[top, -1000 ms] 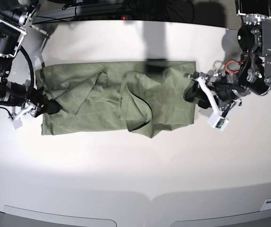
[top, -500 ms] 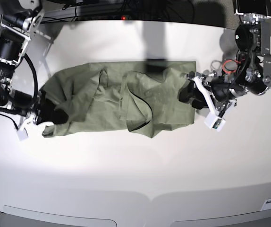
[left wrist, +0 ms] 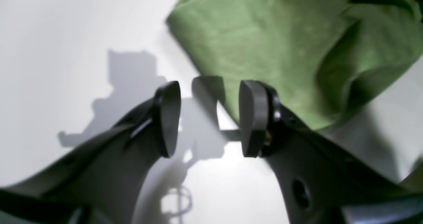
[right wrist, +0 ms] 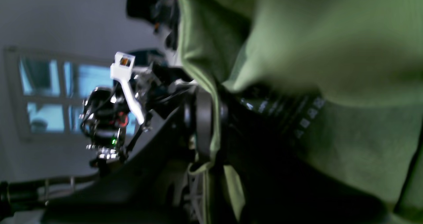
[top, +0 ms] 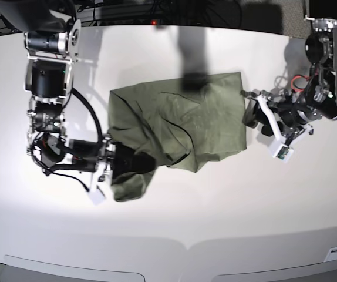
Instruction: Fold the T-shirt properly
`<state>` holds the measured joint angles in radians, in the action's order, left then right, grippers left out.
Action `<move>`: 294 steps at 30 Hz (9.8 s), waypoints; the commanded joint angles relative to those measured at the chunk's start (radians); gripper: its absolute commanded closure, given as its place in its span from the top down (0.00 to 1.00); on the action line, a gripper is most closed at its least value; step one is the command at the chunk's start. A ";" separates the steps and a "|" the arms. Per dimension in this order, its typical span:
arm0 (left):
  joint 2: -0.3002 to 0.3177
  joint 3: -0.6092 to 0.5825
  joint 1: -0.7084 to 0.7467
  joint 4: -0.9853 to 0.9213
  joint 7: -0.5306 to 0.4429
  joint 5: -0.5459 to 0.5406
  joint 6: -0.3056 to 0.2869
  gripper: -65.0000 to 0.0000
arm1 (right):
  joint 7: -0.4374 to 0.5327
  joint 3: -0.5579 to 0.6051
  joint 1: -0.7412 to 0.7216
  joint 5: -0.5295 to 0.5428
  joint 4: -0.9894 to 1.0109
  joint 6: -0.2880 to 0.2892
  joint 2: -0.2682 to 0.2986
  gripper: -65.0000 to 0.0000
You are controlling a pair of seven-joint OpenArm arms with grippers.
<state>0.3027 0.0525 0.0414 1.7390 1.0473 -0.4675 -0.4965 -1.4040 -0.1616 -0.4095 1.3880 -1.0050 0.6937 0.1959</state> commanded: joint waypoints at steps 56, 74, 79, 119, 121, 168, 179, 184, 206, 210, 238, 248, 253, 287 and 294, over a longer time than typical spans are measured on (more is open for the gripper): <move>-0.058 0.034 0.224 0.185 -0.137 0.217 0.090 0.43 | 0.008 0.204 -0.061 -0.053 -0.060 0.004 -0.285 0.00; -0.058 -0.078 0.021 -0.155 -0.181 0.267 0.149 0.43 | 0.008 0.204 -0.061 -0.049 -0.060 0.004 -0.285 0.00; -0.058 -0.116 -0.003 -0.155 -0.168 0.257 0.149 0.43 | 0.008 0.204 -0.061 -0.049 -0.059 0.004 -0.288 0.00; 0.109 -0.138 -0.210 -0.077 -0.157 0.389 0.150 0.43 | 0.008 0.203 -0.061 -0.061 -0.059 0.004 -0.343 0.00; 0.152 -0.138 -0.211 -0.076 -0.188 0.390 0.169 0.43 | 0.008 0.203 -0.061 -0.061 -0.059 0.004 -0.344 0.00; 0.180 -0.138 -0.211 -0.064 -0.173 0.074 0.377 0.43 | 0.464 0.272 -0.230 -0.908 -0.059 0.004 -0.353 0.29; 0.034 -0.138 -0.106 0.364 -0.234 0.150 0.378 0.38 | 0.740 0.272 -0.224 -1.183 0.036 0.004 -0.276 0.29; 0.008 -0.138 0.009 0.394 -0.234 0.152 0.377 0.38 | 0.771 0.272 -0.224 -1.179 0.171 0.004 -0.257 0.29; -0.184 -0.138 0.177 0.066 -0.312 0.183 0.373 0.38 | 0.765 0.275 -0.224 -1.049 0.211 0.004 -0.279 0.29; -0.192 -0.138 0.177 -0.005 -0.302 0.165 0.373 0.38 | 0.756 0.275 -0.215 -1.051 0.211 0.004 -0.282 0.29; -0.170 -0.138 0.100 -0.038 -0.372 0.337 0.373 0.38 | 0.593 0.614 -0.132 -0.930 0.161 0.004 -0.057 0.29; -0.153 -0.139 0.034 -0.038 -0.371 0.312 0.372 0.38 | 0.491 0.614 0.087 -0.822 -0.158 0.004 0.059 0.29; -0.152 -0.139 0.040 -0.039 -0.367 0.307 0.311 0.38 | 0.484 0.613 0.184 -0.823 -0.286 0.004 0.117 0.29; -0.133 -0.139 0.106 -0.103 -0.387 0.400 0.295 0.38 | 0.417 0.613 0.230 -0.793 -0.312 0.004 0.123 0.29; -0.133 -0.139 0.066 -0.113 -0.423 0.396 0.219 0.38 | 0.355 0.613 0.243 -0.712 -0.322 0.004 0.126 0.29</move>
<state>0.1665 -0.0868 0.1196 1.6108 0.6529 -0.0673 -0.2718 -0.9962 0.4477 -0.1707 0.6960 -1.3247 0.6964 0.3138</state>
